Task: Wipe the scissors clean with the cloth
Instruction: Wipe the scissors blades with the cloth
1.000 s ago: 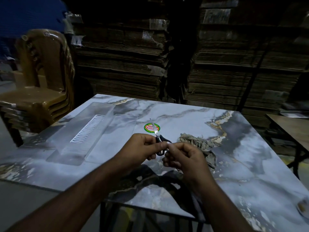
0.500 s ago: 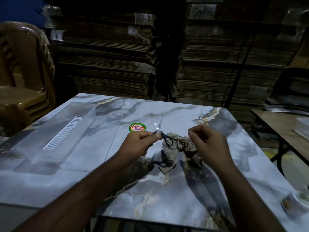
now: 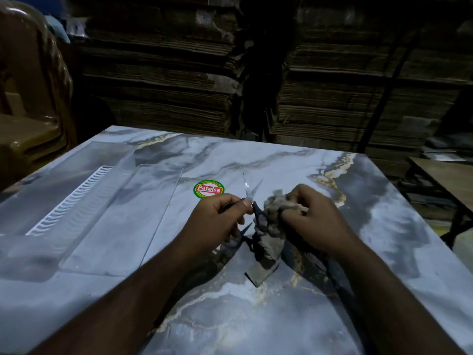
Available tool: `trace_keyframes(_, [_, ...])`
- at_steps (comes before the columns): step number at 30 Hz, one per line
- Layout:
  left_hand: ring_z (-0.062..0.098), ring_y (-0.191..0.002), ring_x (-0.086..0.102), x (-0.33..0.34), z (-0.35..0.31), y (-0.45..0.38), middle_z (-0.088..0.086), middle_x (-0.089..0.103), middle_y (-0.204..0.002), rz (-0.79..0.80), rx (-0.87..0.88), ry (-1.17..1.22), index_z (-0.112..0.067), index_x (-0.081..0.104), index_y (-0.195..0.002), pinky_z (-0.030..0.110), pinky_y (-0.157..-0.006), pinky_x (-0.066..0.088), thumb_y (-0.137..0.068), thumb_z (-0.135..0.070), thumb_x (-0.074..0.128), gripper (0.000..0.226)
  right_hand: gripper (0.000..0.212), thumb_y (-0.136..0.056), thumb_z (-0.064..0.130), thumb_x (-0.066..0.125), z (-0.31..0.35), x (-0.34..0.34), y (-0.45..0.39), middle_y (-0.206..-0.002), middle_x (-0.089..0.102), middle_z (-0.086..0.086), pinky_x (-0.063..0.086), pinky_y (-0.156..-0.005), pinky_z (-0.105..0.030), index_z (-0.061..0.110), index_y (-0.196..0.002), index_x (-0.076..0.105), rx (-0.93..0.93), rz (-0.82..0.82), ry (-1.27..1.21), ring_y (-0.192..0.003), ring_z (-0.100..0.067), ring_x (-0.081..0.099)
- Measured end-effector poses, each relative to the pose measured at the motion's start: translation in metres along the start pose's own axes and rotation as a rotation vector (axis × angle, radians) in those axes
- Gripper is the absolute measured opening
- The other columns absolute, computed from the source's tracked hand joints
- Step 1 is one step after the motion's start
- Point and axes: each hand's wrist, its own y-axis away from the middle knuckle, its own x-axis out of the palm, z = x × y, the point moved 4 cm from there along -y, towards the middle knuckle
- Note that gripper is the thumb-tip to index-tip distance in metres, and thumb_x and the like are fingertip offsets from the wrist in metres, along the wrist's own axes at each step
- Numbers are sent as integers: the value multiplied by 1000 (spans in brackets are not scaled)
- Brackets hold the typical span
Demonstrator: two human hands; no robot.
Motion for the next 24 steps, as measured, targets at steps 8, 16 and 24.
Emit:
trace_keyframes(8, [33,-63,68,18,14,3,21,71,-79,115,-143,283,7,70,-99,39,-52,60,-105,-18,59,28,29,-88,1,67,21,7,8,-83,65,8,49,-63,-36,28,-94,59,-220,-225,-177,-71,-15,61])
trace_keyframes(16, [38,-65,73,16,11,7,30,76,-87,137,-107,273,-1,75,-97,51,-60,62,-105,-14,57,23,21,-97,31,70,32,31,16,-106,75,15,53,-84,-18,22,-115,76,-367,-112,-165,-103,-4,71])
trace_keyframes(24, [34,-63,68,13,4,13,31,75,-93,133,-167,353,0,72,-99,49,-59,60,-102,-30,64,31,15,-93,16,78,24,15,13,-92,75,7,60,-71,-27,24,-101,69,-135,-371,-441,-84,-10,73])
